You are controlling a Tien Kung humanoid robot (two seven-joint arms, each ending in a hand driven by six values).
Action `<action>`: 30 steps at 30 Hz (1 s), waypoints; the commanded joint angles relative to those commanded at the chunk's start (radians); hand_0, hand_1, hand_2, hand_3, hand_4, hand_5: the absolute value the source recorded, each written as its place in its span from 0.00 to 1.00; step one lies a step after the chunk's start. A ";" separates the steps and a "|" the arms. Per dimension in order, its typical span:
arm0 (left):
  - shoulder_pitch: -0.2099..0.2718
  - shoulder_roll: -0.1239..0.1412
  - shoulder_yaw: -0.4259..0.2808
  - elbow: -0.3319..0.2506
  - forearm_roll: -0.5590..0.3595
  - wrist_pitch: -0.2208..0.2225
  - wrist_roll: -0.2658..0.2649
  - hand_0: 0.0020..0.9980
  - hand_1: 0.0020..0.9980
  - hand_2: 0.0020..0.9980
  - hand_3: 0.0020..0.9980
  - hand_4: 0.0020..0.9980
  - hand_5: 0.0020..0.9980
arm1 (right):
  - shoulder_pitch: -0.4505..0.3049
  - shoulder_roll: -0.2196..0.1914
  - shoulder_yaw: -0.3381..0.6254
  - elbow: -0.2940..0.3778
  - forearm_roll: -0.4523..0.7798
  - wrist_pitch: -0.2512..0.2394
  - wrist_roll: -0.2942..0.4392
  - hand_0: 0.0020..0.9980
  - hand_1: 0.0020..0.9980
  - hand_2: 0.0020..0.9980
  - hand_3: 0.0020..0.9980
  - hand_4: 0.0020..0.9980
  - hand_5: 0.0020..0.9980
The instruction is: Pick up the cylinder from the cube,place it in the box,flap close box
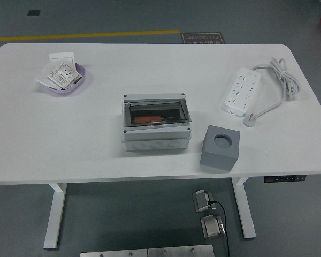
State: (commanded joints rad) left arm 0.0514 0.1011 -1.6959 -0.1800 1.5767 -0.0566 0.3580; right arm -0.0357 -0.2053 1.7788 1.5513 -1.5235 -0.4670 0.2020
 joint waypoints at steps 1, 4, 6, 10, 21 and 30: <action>0.000 0.000 0.001 0.000 -0.002 0.001 0.001 0.64 0.65 0.46 0.61 0.67 0.40 | 0.001 0.000 0.001 0.000 -0.001 0.001 0.000 0.44 0.47 0.55 0.55 0.90 0.76; -0.001 -0.001 0.007 0.000 -0.011 0.003 0.003 0.64 0.65 0.46 0.61 0.67 0.40 | 0.004 -0.001 0.002 0.000 -0.005 0.003 -0.003 0.44 0.47 0.55 0.55 0.90 0.76; -0.002 -0.002 0.008 0.000 -0.014 0.004 0.003 0.64 0.66 0.46 0.61 0.67 0.40 | 0.006 -0.003 0.000 0.000 -0.019 0.004 -0.008 0.44 0.47 0.55 0.55 0.90 0.75; -0.005 -0.003 0.016 0.000 -0.026 0.006 0.002 0.64 0.66 0.46 0.61 0.67 0.40 | 0.008 -0.002 -0.006 -0.003 -0.051 0.009 -0.021 0.44 0.47 0.55 0.55 0.90 0.75; 0.000 0.000 0.024 0.000 -0.050 0.015 0.004 0.64 0.65 0.46 0.61 0.67 0.40 | 0.008 0.008 -0.008 -0.012 -0.007 0.017 -0.003 0.45 0.46 0.54 0.55 0.88 0.74; 0.008 -0.006 0.045 0.000 -0.081 0.019 0.004 0.64 0.66 0.46 0.61 0.67 0.40 | 0.024 0.017 -0.036 -0.040 0.091 0.034 0.041 0.47 0.47 0.54 0.55 0.88 0.73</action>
State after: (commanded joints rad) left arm 0.0594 0.0950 -1.6511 -0.1800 1.4961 -0.0379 0.3620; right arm -0.0112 -0.1878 1.7426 1.5115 -1.4322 -0.4332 0.2435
